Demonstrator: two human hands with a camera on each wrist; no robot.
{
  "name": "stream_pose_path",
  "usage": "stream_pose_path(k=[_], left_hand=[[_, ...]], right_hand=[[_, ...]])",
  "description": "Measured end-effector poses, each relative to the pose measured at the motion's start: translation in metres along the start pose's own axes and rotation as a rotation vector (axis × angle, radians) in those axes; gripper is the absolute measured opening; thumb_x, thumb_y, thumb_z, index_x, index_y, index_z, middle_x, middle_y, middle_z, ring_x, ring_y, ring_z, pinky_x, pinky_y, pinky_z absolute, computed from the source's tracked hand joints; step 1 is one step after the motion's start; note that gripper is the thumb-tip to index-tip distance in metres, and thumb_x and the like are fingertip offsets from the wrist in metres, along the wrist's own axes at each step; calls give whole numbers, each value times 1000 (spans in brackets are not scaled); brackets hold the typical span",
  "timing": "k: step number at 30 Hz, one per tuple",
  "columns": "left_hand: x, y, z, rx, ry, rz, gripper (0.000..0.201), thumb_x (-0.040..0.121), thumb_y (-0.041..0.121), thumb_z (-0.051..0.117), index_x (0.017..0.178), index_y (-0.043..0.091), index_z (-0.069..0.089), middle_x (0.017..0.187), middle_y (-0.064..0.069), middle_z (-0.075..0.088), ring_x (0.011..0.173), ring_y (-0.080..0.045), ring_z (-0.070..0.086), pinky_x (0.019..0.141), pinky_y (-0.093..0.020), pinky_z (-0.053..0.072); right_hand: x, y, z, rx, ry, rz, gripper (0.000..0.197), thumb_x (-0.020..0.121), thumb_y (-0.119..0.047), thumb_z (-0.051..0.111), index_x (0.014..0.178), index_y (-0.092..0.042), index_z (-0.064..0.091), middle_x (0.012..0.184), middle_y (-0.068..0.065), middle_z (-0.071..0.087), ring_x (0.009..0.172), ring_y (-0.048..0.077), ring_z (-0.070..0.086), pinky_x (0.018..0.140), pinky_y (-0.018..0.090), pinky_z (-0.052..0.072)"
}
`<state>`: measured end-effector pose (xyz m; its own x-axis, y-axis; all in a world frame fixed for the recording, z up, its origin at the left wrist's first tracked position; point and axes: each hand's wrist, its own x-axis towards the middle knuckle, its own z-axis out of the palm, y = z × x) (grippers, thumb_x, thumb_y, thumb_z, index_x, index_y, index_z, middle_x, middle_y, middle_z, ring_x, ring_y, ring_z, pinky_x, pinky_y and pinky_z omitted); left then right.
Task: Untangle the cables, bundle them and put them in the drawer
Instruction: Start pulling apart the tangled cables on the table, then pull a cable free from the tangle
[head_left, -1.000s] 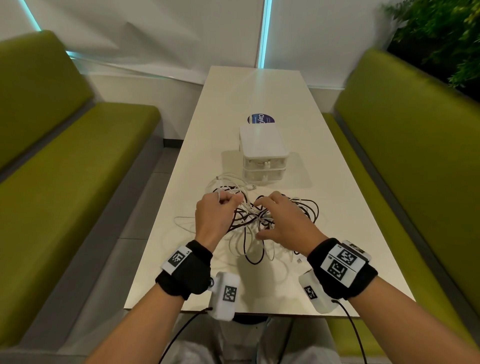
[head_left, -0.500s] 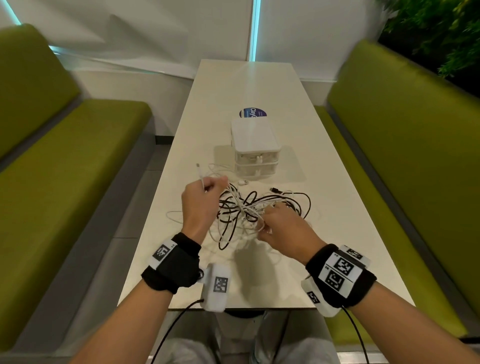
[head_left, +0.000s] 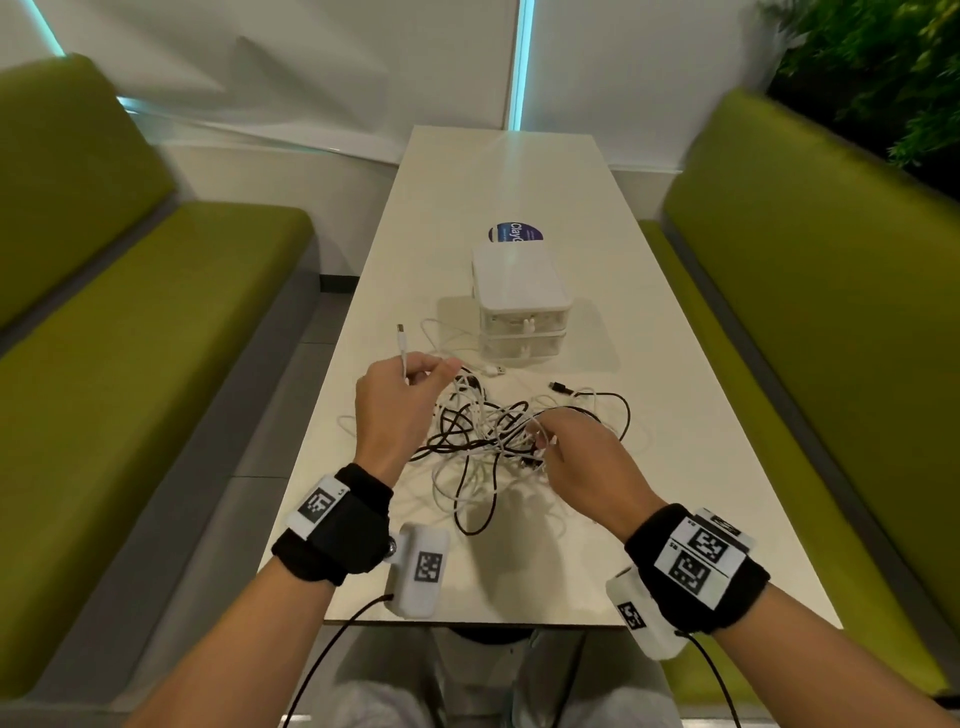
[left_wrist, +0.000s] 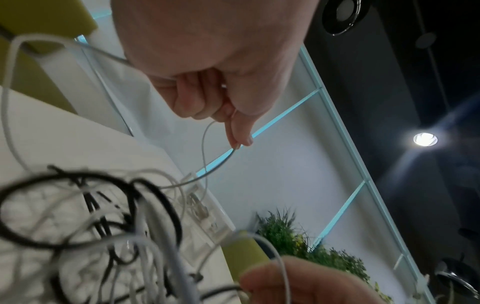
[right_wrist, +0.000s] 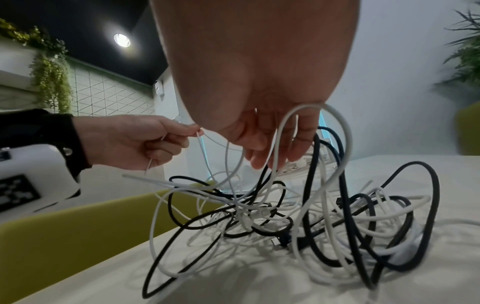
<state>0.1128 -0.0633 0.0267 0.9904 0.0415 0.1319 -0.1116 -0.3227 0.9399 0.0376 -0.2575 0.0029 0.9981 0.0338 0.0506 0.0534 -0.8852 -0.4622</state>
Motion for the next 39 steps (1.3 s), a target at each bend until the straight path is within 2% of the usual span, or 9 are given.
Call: stream_pose_path(k=[5, 9, 13, 15, 24, 28, 32, 36, 39], left_hand=[[14, -7, -25, 69, 23, 33, 16, 82, 37, 75, 77, 22, 77, 61, 2, 59, 61, -5, 51, 62, -17, 40], [11, -15, -27, 35, -93, 50, 8, 80, 33, 77, 80, 26, 79, 70, -3, 70, 73, -16, 65, 76, -34, 53], [13, -29, -45, 21, -176, 34, 6, 86, 25, 73, 84, 25, 79, 76, 13, 75, 82, 0, 69, 87, -31, 54], [17, -39, -59, 58, -168, 48, 9, 87, 25, 71, 85, 23, 79, 81, 12, 76, 86, 0, 69, 87, -33, 54], [42, -74, -140, 336, 181, 65, 26, 81, 40, 72, 65, 20, 72, 59, 1, 61, 60, -21, 57, 56, -35, 45], [57, -89, -167, 330, 266, 17, 13, 80, 33, 76, 75, 22, 77, 66, 5, 69, 64, -14, 59, 60, -30, 46], [66, -95, -183, 404, 360, -10, 30, 83, 32, 68, 65, 8, 65, 52, -10, 45, 55, -19, 34, 51, -31, 30], [70, -89, -198, 427, 405, 42, 35, 84, 40, 68, 70, 9, 70, 58, -10, 59, 59, -30, 49, 53, -33, 38], [67, -89, -172, 533, 157, 70, 49, 83, 56, 56, 78, 9, 71, 69, -8, 66, 68, -29, 58, 59, -36, 42]], right_hand=[[14, -18, 0, -10, 133, -73, 34, 91, -4, 46, 119, -12, 62, 111, 3, 62, 107, 23, 54, 90, 35, 45], [44, -57, 4, 56, 166, -216, 27, 93, -17, 54, 117, -12, 65, 99, 3, 67, 98, 21, 56, 86, 35, 46], [76, -88, 20, 118, 12, -268, 11, 94, -23, 58, 89, -15, 64, 75, -1, 66, 69, 19, 53, 65, 34, 41], [90, -99, 34, 132, -14, -245, 12, 93, -25, 58, 85, -17, 64, 75, 2, 70, 72, 22, 59, 66, 35, 44], [124, -155, 78, 47, -138, -281, 31, 95, -29, 56, 125, -20, 58, 100, 0, 72, 102, 23, 62, 88, 35, 47], [130, -150, 71, 25, -155, -309, 21, 94, -25, 55, 109, -18, 68, 96, -3, 72, 91, 19, 62, 83, 33, 47], [128, -142, 66, 139, -121, -400, 14, 91, -19, 58, 90, -17, 72, 77, -11, 65, 71, 10, 57, 70, 28, 44], [131, -125, 68, -101, -156, -293, 25, 94, -21, 53, 116, -17, 64, 110, 1, 65, 106, 21, 58, 87, 34, 47], [133, -110, 72, -203, -185, -169, 32, 96, -18, 49, 127, -15, 56, 122, 6, 58, 117, 27, 51, 91, 36, 43]])
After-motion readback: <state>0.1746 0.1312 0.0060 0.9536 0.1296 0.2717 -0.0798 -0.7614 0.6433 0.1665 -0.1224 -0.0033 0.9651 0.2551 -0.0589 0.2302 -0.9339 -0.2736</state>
